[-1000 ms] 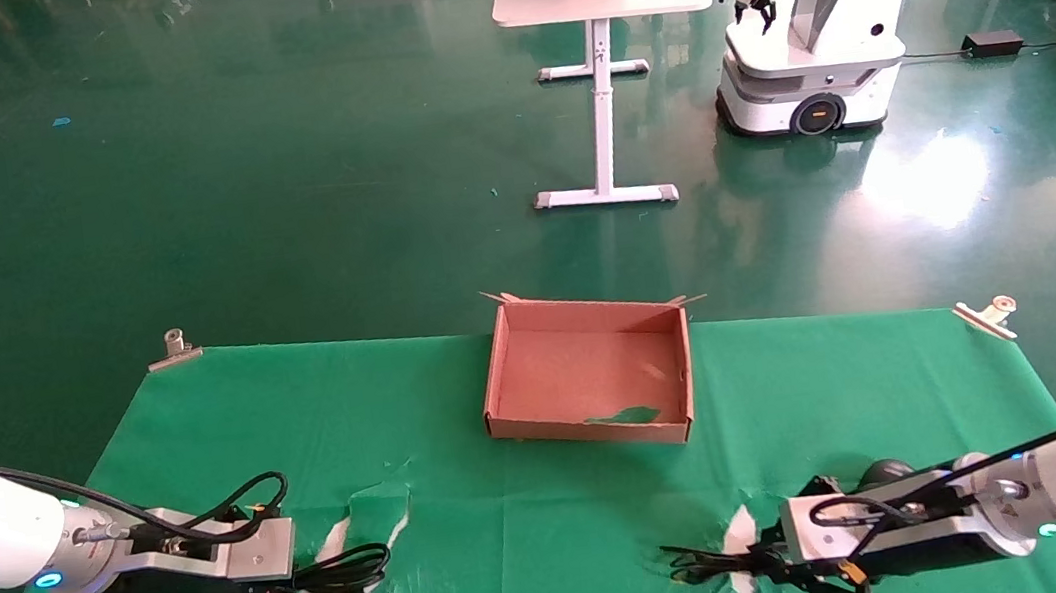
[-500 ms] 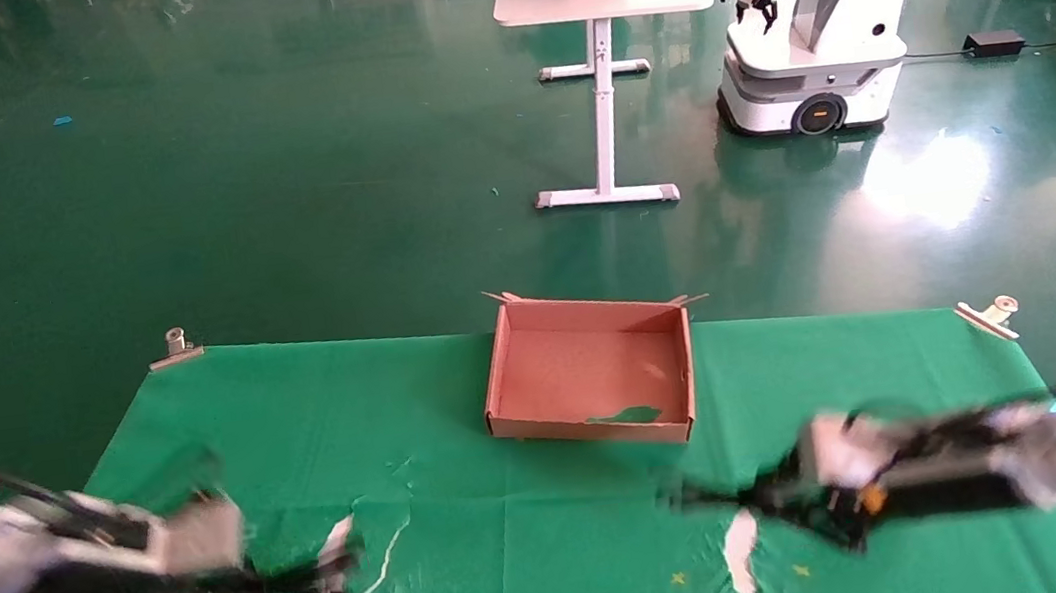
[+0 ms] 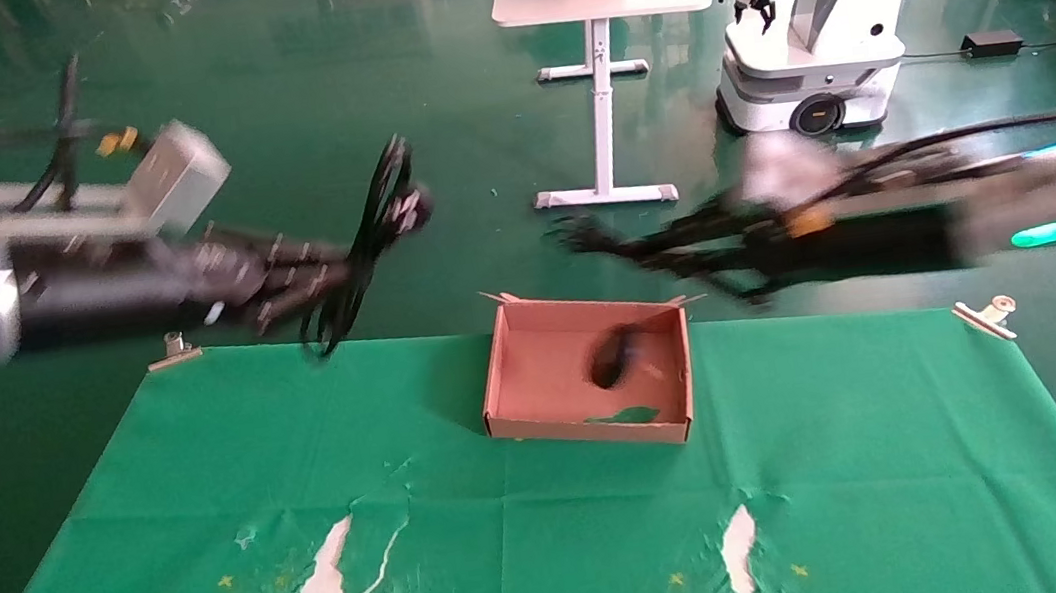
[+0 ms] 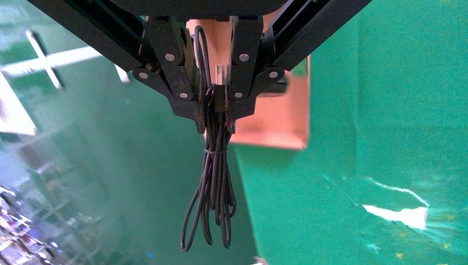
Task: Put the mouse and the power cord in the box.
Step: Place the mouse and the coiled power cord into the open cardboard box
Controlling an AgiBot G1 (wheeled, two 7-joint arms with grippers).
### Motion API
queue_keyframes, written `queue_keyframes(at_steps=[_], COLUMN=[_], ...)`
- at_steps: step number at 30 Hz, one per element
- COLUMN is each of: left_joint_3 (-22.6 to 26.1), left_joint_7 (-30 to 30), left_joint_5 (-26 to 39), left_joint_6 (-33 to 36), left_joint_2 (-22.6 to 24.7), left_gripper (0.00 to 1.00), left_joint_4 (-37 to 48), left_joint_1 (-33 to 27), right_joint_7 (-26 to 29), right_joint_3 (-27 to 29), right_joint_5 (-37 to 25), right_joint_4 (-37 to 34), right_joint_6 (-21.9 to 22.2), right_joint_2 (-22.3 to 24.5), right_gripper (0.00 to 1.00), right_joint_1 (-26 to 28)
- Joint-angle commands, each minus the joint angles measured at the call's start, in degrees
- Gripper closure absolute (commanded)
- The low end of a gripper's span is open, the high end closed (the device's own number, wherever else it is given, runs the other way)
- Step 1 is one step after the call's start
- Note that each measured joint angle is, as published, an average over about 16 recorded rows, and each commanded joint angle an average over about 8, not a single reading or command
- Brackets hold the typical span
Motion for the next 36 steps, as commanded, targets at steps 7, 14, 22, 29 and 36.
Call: queue_keyframes(at_steps=[7,14,22,29,36], left_joint_3=[-0.29,1.50,4.47,7.28,11.60], left_joint_7=[-0.30,1.69,5.31,8.66,7.77], left_joint_5=[-0.52,2.06,6.40,9.35,8.80], left_joint_6=[-6.04,-6.47,-15.69,-24.04,-23.21], left_joint_2=[3.86,5.03,10.20,15.13,15.55], left_gripper=[1.00,1.00,1.00,1.00,1.00], left_joint_4=[-2.21,-2.82,-4.09,-9.72,-20.79], left_joint_1=[-0.64,1.48,5.08,11.59,16.81], right_joint_7=[-1.87,-2.29,-3.06,-5.31,-8.02], right_joint_3=[0.23,0.23,1.31,3.37,5.20], right_joint_5=[0.00,0.41,2.58,5.47,7.92], right_joint_4=[-3.94,-2.69,-2.27,-2.93,-0.84], right_joint_6=[21.18,26.45,26.35,25.63,18.68], right_joint_2=[-10.97,-12.43,-11.37,-7.15,1.33], right_gripper=[0.96,0.12,0.00,0.00,0.00], right_joint_1=[-5.08,-7.72,-8.59,-6.85,0.07])
